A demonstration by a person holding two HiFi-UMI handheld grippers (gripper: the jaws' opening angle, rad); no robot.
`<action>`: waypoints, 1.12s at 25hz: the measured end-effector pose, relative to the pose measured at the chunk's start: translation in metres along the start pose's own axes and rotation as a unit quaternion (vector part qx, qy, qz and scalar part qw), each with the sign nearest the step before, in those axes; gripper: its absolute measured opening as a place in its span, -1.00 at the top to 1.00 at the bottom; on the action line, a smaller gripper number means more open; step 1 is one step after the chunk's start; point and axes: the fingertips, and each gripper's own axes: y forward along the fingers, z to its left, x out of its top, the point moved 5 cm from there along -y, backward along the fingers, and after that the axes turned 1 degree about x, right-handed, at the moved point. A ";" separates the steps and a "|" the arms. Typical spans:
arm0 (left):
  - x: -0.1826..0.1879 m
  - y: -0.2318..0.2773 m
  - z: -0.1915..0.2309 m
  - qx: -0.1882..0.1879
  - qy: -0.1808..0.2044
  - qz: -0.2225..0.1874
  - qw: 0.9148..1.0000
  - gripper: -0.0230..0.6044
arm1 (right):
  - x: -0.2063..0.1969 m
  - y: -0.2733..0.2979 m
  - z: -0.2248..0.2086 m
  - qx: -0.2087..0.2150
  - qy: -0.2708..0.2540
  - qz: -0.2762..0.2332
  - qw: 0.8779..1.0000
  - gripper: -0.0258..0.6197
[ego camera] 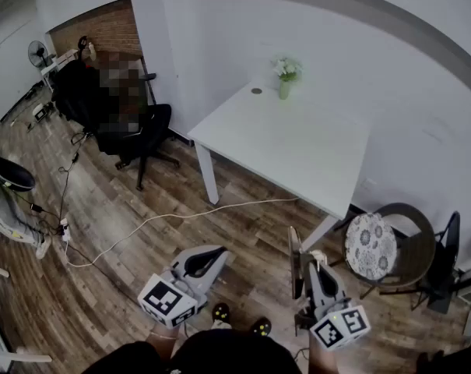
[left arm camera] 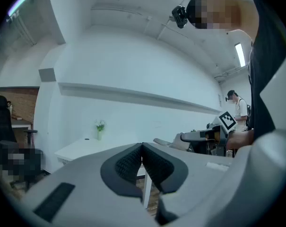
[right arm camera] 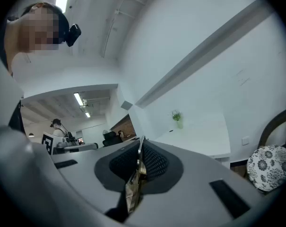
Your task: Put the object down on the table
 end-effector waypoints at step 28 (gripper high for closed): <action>-0.014 -0.011 0.036 -0.012 -0.014 -0.003 1.000 0.93 | -0.012 0.011 0.010 -0.031 -0.002 -0.003 1.000 0.88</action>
